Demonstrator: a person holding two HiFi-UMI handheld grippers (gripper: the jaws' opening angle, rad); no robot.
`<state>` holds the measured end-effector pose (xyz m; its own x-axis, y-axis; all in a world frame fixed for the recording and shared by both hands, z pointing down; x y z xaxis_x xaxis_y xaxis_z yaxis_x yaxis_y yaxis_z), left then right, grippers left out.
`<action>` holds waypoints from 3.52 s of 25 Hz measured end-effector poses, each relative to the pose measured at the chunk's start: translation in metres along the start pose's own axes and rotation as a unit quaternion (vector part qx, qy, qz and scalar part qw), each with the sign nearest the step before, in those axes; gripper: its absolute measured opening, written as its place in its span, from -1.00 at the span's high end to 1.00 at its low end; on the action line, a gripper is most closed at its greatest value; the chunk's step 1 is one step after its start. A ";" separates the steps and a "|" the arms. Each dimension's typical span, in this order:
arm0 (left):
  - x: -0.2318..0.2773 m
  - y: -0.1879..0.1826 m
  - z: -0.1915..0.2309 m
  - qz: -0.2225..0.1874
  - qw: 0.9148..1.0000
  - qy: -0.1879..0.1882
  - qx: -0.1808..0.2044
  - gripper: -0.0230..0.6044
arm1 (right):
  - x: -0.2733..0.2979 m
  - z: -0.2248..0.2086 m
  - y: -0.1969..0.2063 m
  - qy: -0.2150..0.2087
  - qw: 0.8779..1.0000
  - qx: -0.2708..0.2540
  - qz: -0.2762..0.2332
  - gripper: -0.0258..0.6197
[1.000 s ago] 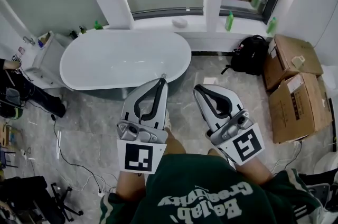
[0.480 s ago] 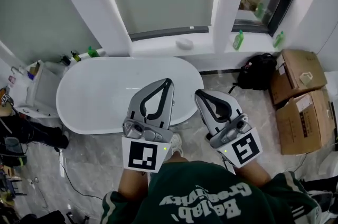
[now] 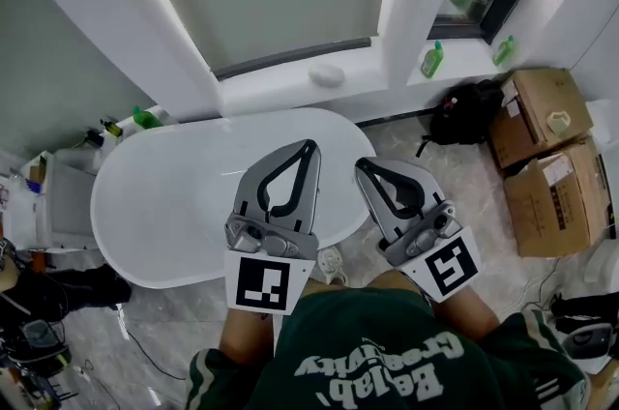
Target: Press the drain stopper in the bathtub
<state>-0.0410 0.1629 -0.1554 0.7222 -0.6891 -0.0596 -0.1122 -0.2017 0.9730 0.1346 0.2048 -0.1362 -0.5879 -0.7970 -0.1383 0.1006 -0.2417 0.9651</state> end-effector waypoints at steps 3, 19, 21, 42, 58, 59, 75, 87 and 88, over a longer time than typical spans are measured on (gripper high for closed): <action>0.012 0.016 0.011 0.005 1.000 0.008 -0.023 0.90 | 0.008 -0.006 0.014 0.005 1.000 0.009 0.021 0.87; 0.054 0.032 0.013 0.024 0.999 -0.013 -0.037 0.90 | 0.034 -0.054 0.030 -0.029 0.999 0.014 0.008 0.87; 0.061 0.030 0.012 0.028 0.999 -0.020 -0.030 0.90 | 0.034 -0.063 0.032 -0.032 0.999 0.016 0.003 0.87; 0.097 0.071 0.002 0.107 0.986 -0.108 -0.070 0.90 | 0.044 -0.104 0.086 -0.124 0.990 0.063 0.008 0.87; 0.080 0.144 -0.004 0.159 0.979 -0.092 -0.088 0.90 | 0.058 -0.064 0.159 -0.187 0.978 0.074 0.059 0.87; 0.077 0.151 -0.004 0.162 0.978 -0.088 -0.095 0.90 | 0.059 -0.060 0.165 -0.187 0.977 0.073 0.068 0.87; 0.011 0.287 0.025 0.146 0.975 -0.106 -0.130 0.90 | 0.094 0.030 0.285 -0.180 0.967 0.068 0.166 0.87; -0.015 0.357 0.031 0.144 0.977 -0.078 -0.140 0.91 | 0.110 0.081 0.339 -0.205 0.954 0.042 0.215 0.87; -0.015 0.361 0.031 0.144 0.977 -0.075 -0.138 0.91 | 0.111 0.081 0.344 -0.208 0.953 0.043 0.217 0.87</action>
<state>-0.1134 0.0787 0.1897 0.5774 -0.7879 0.2140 -0.0930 0.1970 0.9760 0.0395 0.0781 0.1989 -0.7751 -0.5187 0.3607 0.3506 0.1218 0.9286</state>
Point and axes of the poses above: the fingertips, and each gripper's own axes: x forward along the fingers, z to its left, y out of its underside, the point moved 10 cm from there along -x, backward along the fingers, and after that the axes turned 6 degrees about -x, right-handed, at the moved point
